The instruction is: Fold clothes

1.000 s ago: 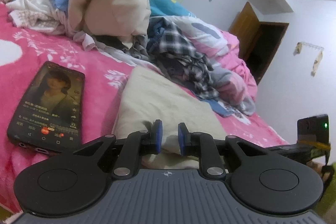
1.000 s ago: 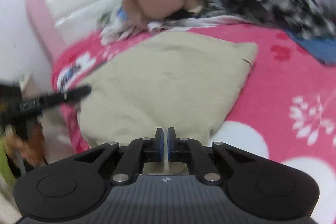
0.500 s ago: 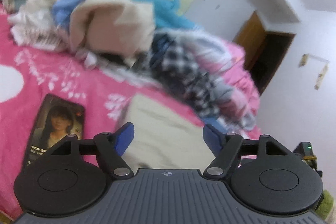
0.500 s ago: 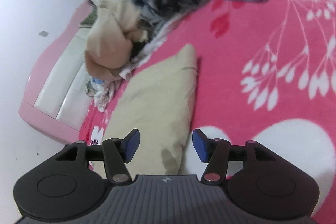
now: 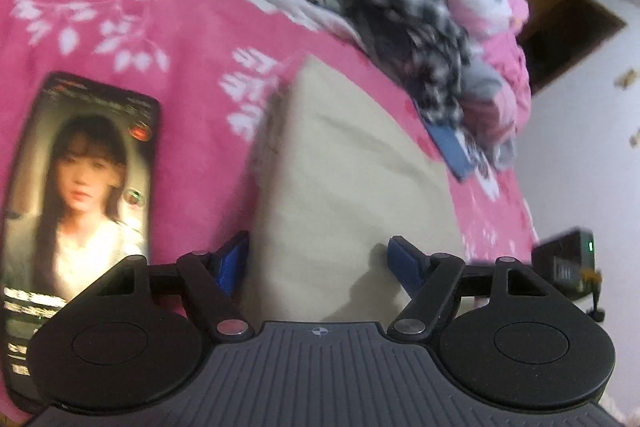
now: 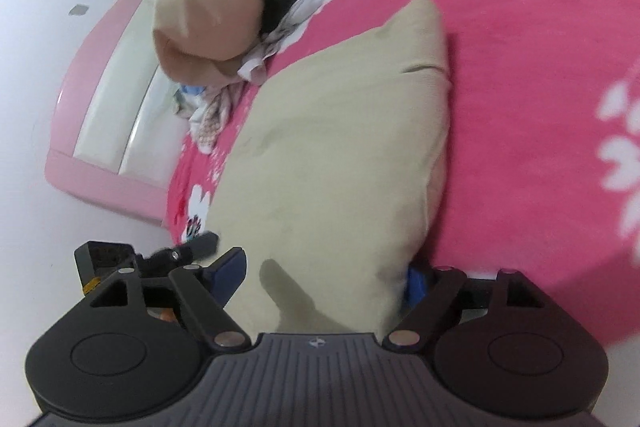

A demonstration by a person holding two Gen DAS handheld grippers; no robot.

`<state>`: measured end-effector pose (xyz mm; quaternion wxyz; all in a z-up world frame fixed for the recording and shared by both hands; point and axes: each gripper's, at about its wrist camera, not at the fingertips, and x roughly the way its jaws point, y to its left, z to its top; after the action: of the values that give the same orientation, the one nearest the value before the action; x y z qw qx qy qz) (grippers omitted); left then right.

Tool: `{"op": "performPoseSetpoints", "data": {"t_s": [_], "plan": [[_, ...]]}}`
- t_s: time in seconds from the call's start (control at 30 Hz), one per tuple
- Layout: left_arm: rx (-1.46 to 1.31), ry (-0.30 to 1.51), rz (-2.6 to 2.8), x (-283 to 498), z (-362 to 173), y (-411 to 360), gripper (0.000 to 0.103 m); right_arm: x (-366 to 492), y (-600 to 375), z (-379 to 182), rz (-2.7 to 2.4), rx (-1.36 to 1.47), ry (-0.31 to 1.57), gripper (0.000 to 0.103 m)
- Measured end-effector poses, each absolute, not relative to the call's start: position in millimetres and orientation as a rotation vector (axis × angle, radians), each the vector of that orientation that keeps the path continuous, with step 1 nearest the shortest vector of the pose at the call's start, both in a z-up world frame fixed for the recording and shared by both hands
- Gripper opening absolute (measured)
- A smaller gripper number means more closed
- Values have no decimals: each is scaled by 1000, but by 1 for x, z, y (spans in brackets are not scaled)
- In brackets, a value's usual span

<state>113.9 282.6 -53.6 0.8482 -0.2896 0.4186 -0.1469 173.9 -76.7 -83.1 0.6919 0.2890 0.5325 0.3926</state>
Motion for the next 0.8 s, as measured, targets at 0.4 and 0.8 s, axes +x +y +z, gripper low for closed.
{"op": "performPoseSetpoints", "data": {"t_s": [0.4, 0.8], "plan": [[-485, 898, -277, 103, -40, 230, 81, 167, -103, -87, 906, 678, 1109, 24], [-500, 870, -579, 77, -43, 101, 81, 132, -233, -50, 772, 684, 986, 21]]}}
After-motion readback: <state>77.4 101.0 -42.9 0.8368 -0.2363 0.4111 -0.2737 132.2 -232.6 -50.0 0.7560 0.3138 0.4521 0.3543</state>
